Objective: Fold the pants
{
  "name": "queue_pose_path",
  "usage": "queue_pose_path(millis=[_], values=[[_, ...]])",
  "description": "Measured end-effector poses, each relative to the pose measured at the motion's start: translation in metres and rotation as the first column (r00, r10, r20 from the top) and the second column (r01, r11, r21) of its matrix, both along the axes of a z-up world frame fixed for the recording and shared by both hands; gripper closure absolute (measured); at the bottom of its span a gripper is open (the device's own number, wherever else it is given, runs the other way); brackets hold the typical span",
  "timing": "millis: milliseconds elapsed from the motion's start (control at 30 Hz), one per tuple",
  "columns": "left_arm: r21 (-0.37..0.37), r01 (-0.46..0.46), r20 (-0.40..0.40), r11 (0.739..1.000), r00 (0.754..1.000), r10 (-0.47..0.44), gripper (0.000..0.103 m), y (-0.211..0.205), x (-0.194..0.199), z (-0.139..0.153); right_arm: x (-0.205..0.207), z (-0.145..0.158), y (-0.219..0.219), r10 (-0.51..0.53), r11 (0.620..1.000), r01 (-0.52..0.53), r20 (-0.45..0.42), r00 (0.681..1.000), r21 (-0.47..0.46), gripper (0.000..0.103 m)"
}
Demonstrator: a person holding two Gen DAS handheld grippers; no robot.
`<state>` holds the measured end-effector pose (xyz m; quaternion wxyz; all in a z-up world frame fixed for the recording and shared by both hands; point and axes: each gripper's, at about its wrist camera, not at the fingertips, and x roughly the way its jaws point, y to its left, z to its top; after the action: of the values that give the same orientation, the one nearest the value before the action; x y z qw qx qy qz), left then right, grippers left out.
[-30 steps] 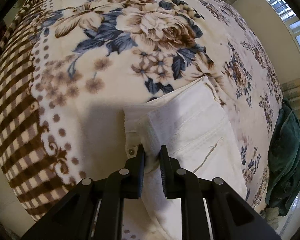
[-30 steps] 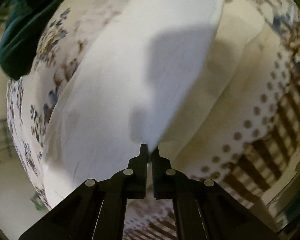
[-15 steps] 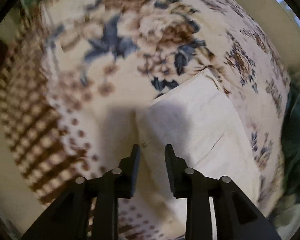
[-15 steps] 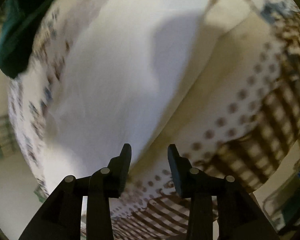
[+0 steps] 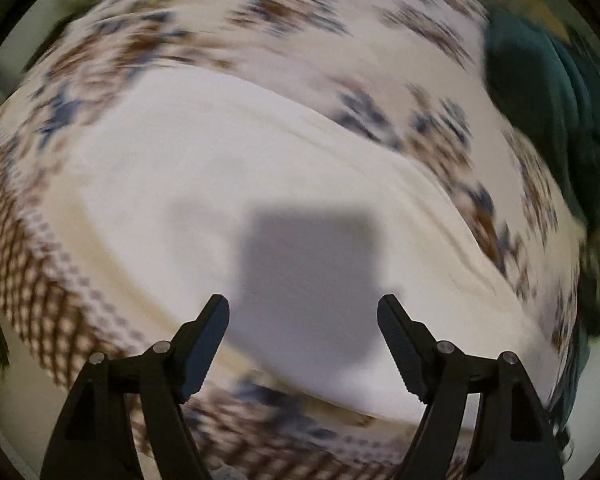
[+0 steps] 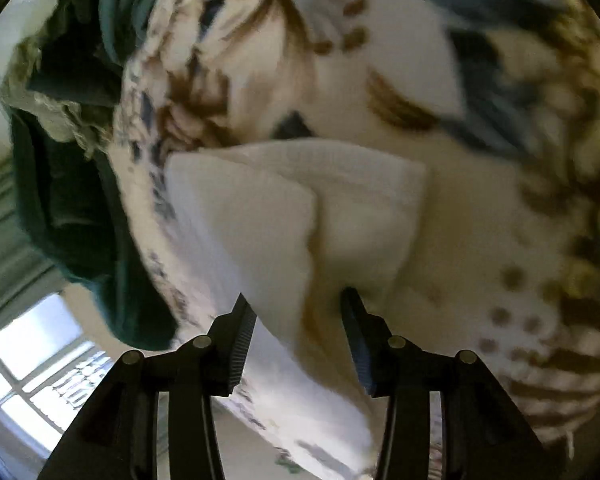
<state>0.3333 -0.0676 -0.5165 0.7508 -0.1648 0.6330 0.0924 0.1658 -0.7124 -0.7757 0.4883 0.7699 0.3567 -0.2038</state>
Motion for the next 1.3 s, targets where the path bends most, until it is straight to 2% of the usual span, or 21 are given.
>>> queue_pose_path(millis=[100,167,267,333,367,400,467,633,700,767,833,867,967,1033,1100,1133,1167,1233,1300], values=[[-0.034,0.068,-0.04,0.997,0.997,-0.069,0.028,-0.043,0.003,-0.012,0.009,0.024,-0.013,0.012,0.989,0.003,0.105,0.994,-0.147,0.056],[-0.04,0.104,-0.052,0.994,0.993,-0.106,0.028,-0.066,0.002,-0.013,0.017,0.041,-0.021,0.058,0.973,-0.02,0.157,0.986,-0.23,0.056],[-0.014,0.185,-0.048,0.983,0.982,-0.185,0.028,-0.099,0.0,-0.013,0.028,0.049,-0.026,0.153,0.953,-0.111,0.133,0.979,-0.283,0.058],[0.005,0.229,-0.047,0.974,0.973,-0.228,0.028,-0.112,-0.001,-0.014,0.032,0.05,-0.027,0.196,0.934,-0.16,0.082,0.977,-0.32,0.074],[0.015,0.25,-0.052,0.968,0.967,-0.249,0.028,-0.118,-0.001,-0.016,0.031,0.05,-0.026,0.21,0.925,-0.187,0.036,0.977,-0.33,0.093],[0.025,0.264,-0.056,0.964,0.963,-0.263,0.028,-0.123,-0.001,-0.018,0.022,0.047,-0.031,0.215,0.92,-0.203,-0.001,0.977,-0.336,0.097],[0.044,0.284,-0.067,0.958,0.957,-0.281,0.028,-0.128,-0.001,-0.024,0.022,0.039,-0.034,0.216,0.917,-0.218,-0.046,0.975,-0.335,0.098],[0.04,0.284,-0.088,0.958,0.956,-0.28,0.028,-0.128,0.0,-0.035,-0.006,0.038,-0.038,0.215,0.904,-0.246,-0.124,0.969,-0.351,0.099],[0.037,0.28,-0.09,0.959,0.957,-0.276,0.028,-0.124,-0.001,-0.037,-0.017,0.036,-0.037,0.232,0.891,-0.286,-0.187,0.955,-0.353,0.099],[0.046,0.277,-0.095,0.96,0.958,-0.272,0.028,-0.118,-0.002,-0.04,-0.012,0.025,-0.033,0.312,0.863,-0.387,-0.261,0.914,-0.323,0.089],[0.045,0.26,-0.102,0.965,0.962,-0.254,0.028,-0.108,-0.001,-0.044,-0.011,0.026,-0.031,0.348,0.853,-0.421,-0.265,0.899,-0.309,0.077],[0.042,0.249,-0.107,0.968,0.964,-0.243,0.028,-0.104,-0.001,-0.045,-0.01,0.031,-0.03,0.356,0.849,-0.432,-0.272,0.894,-0.306,0.065],[0.042,0.215,-0.104,0.976,0.972,-0.209,0.028,-0.086,0.003,-0.043,-0.008,0.068,-0.009,0.384,0.807,-0.482,-0.316,0.868,-0.342,0.062],[0.052,0.204,-0.1,0.978,0.975,-0.198,0.028,-0.075,0.009,-0.04,0.012,0.098,0.027,0.465,0.741,-0.567,-0.335,0.82,-0.359,0.062],[0.045,0.189,-0.094,0.981,0.978,-0.185,0.028,-0.063,0.021,-0.038,0.048,0.117,0.082,0.599,0.652,-0.67,-0.301,0.742,-0.355,0.062],[0.047,0.182,-0.087,0.982,0.98,-0.178,0.028,-0.058,0.029,-0.036,0.068,0.119,0.107,0.659,0.617,-0.71,-0.269,0.702,-0.339,0.062],[0.049,0.179,-0.078,0.983,0.982,-0.175,0.028,-0.054,0.037,-0.034,0.096,0.118,0.14,0.728,0.578,-0.754,-0.22,0.649,-0.312,0.062],[0.049,0.192,-0.077,0.98,0.979,-0.188,0.028,-0.049,0.06,-0.035,0.137,0.112,0.193,0.804,0.527,-0.806,-0.147,0.575,-0.271,0.062],[0.056,0.23,-0.095,0.972,0.97,-0.224,0.028,-0.049,0.085,-0.042,0.186,0.093,0.253,0.868,0.457,-0.859,-0.095,0.487,-0.23,0.062]])
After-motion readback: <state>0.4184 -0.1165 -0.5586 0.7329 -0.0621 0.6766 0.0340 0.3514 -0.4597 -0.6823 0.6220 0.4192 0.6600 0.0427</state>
